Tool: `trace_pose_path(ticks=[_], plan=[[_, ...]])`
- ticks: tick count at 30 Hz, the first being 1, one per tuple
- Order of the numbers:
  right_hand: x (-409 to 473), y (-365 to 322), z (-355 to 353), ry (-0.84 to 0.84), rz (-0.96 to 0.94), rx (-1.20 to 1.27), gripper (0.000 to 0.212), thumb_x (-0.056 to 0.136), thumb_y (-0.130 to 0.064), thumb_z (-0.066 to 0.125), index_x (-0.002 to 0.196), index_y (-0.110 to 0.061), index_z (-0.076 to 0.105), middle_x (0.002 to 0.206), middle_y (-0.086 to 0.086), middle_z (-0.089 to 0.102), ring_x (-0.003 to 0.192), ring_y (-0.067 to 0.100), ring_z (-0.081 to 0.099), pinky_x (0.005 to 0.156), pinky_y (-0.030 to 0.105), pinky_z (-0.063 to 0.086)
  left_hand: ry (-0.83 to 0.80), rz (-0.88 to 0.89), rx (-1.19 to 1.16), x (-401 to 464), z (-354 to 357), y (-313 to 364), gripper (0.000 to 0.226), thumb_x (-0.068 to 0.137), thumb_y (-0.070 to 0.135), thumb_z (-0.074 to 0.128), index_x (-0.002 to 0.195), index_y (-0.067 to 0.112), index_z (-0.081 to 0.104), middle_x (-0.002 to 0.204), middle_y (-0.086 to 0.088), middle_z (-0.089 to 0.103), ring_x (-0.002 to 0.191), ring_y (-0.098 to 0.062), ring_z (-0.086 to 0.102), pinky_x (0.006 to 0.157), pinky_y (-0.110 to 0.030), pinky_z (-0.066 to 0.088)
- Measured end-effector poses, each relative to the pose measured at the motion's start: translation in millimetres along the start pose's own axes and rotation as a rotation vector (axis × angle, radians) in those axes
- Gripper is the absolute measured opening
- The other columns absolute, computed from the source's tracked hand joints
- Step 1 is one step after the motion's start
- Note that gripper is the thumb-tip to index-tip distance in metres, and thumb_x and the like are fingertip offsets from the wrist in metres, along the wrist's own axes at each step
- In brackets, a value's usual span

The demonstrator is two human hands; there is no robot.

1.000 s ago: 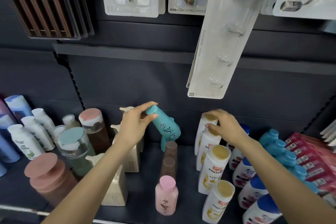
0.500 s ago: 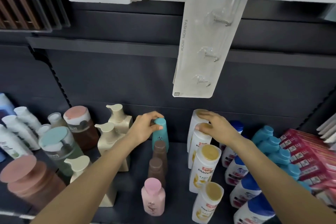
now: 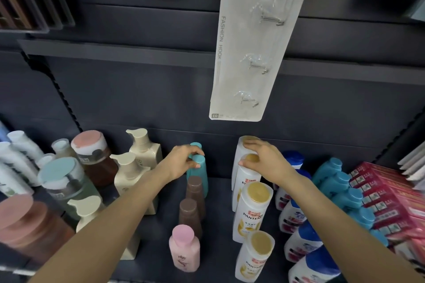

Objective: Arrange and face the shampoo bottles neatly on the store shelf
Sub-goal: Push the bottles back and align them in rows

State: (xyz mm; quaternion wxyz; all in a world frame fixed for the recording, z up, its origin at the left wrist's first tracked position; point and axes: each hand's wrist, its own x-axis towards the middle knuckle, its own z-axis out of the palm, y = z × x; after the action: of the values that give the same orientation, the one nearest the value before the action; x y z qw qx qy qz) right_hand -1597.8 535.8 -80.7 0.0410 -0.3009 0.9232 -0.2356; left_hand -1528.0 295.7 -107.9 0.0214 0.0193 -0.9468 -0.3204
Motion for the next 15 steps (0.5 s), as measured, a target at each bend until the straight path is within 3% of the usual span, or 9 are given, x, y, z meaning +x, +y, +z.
trace_pose_path(ticks=[7,15], plan=[[-1.7,-1.4,-0.4,0.001,-0.011,-0.005,0.062,0.085,-0.032,0.067,0.139,-0.011,0.044,0.149,0.000,0.037,0.138,0.013,0.031,0.109,0.018,0.020,0.017,-0.016,0.025,-3.0,-2.0,-2.8,0.031,0.081,0.010,0.070,0.111,0.013,0.065,0.110,-0.004,0.062,0.090,-0.010,0.052,0.086,-0.019,0.040],[0.7,-3.4,-2.2,-0.012,0.005,-0.014,0.066,0.084,-0.036,0.067,0.142,-0.017,0.041,0.150,-0.003,0.036,0.138,0.014,0.031,0.113,0.028,0.025,-0.020,-0.081,-0.051,-4.9,-7.1,0.7,0.045,0.080,0.022,0.074,0.122,0.015,0.060,0.112,-0.002,0.062,0.099,-0.016,0.062,0.094,-0.026,0.047]])
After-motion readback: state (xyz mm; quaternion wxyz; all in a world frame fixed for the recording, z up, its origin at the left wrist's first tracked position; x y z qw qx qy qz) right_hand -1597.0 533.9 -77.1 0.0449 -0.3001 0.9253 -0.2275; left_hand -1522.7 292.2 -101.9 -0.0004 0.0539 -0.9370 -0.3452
